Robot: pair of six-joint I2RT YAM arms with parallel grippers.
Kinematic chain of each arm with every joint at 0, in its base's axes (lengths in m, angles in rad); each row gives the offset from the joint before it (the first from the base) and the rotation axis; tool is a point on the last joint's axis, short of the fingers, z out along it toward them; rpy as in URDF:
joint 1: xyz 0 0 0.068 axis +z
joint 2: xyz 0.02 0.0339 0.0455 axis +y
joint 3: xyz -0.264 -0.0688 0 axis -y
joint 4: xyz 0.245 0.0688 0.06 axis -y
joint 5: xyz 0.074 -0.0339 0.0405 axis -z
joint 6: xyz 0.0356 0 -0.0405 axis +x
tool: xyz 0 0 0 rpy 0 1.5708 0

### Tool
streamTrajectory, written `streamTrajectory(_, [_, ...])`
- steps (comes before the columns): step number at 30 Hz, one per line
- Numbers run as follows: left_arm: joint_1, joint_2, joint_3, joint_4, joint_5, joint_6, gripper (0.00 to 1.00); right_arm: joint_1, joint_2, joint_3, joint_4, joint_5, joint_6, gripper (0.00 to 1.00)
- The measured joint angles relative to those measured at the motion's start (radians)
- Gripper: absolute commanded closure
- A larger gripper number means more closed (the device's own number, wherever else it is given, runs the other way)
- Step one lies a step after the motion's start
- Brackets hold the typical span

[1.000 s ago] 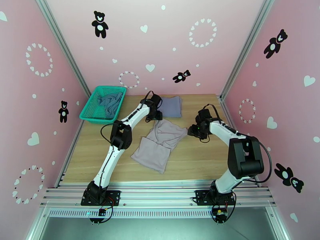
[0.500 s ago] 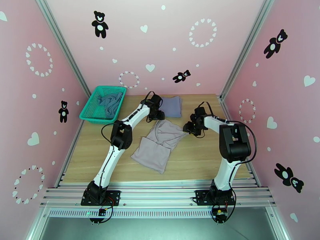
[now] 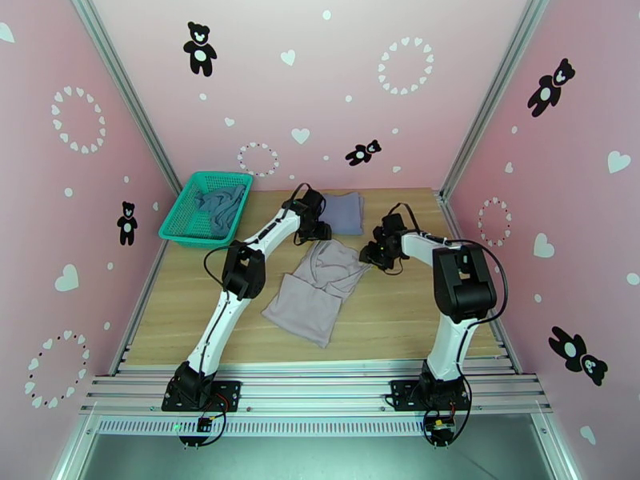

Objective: Fold and stack the mixed laundry pile

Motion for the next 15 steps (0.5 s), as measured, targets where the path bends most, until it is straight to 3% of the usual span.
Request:
streamTrajectory(4, [-0.001, 0.015, 0.006, 0.005, -0.001, 0.000, 0.37, 0.018, 0.000, 0.000, -0.002, -0.003, 0.009, 0.65])
streamTrajectory(6, [0.000, 0.016, 0.011, 0.007, 0.000, -0.002, 0.44, 0.020, 0.000, 0.001, -0.004, -0.004, 0.010, 0.67])
streamTrajectory(15, [0.001, 0.037, 0.017, 0.024, -0.004, 0.000, 1.00, 0.031, 0.014, 0.040, -0.023, 0.012, 0.021, 0.87])
